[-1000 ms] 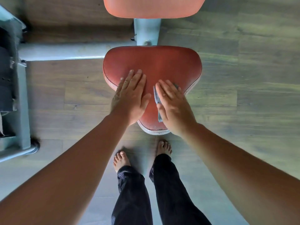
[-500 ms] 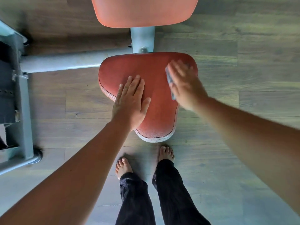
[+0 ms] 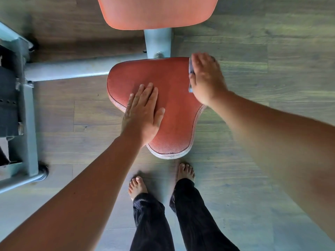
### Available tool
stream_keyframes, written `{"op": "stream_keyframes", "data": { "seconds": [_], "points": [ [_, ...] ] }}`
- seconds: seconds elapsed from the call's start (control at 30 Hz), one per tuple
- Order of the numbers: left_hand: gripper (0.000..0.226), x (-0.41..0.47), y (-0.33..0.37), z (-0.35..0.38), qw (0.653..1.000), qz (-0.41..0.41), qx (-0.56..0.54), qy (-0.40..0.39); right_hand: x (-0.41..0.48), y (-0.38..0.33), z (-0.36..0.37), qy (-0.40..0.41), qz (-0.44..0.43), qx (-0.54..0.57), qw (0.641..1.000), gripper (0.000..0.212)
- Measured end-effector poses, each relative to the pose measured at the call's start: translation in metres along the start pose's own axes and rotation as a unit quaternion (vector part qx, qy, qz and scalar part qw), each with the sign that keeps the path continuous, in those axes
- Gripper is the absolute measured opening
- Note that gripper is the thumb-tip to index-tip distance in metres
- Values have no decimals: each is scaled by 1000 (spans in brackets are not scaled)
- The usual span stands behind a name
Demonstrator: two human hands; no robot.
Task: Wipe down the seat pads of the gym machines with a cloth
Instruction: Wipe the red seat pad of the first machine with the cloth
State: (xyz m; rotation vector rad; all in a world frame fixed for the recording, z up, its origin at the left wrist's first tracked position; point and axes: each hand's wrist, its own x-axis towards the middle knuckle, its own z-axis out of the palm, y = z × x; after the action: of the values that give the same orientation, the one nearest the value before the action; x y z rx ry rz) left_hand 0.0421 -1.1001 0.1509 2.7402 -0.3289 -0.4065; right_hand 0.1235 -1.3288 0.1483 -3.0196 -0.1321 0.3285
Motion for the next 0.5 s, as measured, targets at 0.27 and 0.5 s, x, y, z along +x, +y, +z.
{"op": "stream_keyframes", "data": {
  "seconds": [0.27, 0.5],
  "points": [
    [71, 2, -12, -6, 1000, 22, -3, -6, -109, -68, 7, -3, -100, 63, 993, 60],
    [66, 5, -31, -13, 1000, -4, 10, -1, 26, -55, -1, -41, 59, -1, 997, 64]
  ]
}}
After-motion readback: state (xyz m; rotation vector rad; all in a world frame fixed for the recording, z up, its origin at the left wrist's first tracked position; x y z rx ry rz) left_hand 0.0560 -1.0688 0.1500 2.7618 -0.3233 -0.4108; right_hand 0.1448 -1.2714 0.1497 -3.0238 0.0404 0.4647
